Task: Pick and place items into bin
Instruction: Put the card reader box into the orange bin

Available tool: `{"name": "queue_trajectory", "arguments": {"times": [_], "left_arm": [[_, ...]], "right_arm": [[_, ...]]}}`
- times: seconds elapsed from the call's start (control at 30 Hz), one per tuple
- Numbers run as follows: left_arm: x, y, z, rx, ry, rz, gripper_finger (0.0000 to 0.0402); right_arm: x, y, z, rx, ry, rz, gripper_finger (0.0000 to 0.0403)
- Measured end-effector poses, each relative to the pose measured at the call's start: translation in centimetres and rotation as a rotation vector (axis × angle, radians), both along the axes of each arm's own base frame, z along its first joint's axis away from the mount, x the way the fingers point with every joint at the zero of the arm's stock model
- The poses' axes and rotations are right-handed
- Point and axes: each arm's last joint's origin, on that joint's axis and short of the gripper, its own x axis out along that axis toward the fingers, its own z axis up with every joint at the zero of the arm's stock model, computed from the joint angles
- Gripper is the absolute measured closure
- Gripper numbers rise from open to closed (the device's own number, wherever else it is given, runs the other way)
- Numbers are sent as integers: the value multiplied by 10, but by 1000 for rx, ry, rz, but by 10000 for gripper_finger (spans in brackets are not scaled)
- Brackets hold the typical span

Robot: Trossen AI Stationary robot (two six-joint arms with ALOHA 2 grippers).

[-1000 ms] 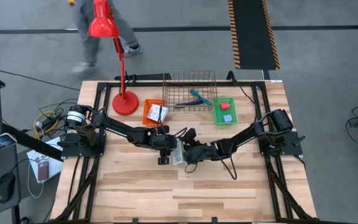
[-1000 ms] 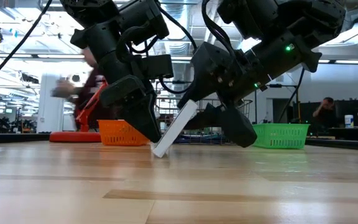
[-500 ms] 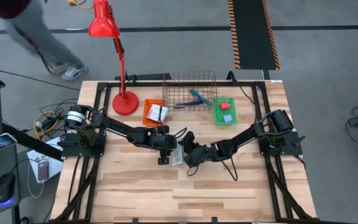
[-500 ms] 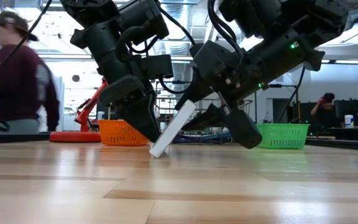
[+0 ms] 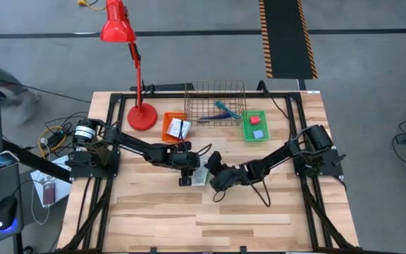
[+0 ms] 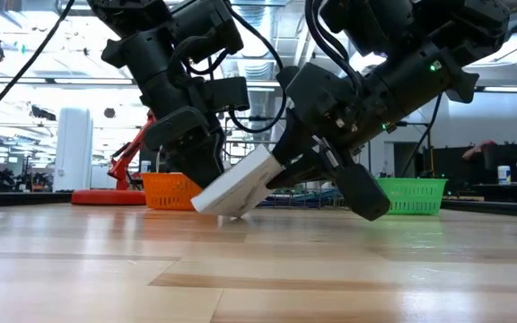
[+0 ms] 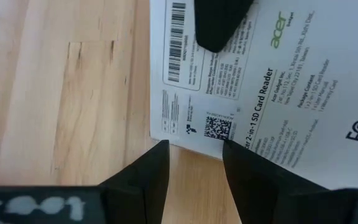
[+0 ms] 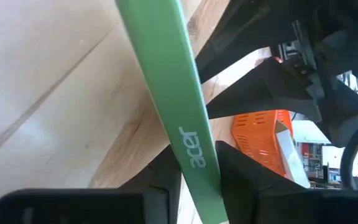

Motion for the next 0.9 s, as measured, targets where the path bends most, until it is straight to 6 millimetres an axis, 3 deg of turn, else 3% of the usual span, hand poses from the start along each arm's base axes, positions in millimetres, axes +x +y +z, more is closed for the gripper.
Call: {"name": "queue_trajectory", "arguments": {"times": [0.53,0.9], "left_arm": [[0,-13,1,-23,-4,-63,258],[-1,-22,8,17,112,-130,258]], "right_arm": [[-8,19,-2,-18,9,-4,335],[-19,30,-5,-44,5,-131,349]]}}
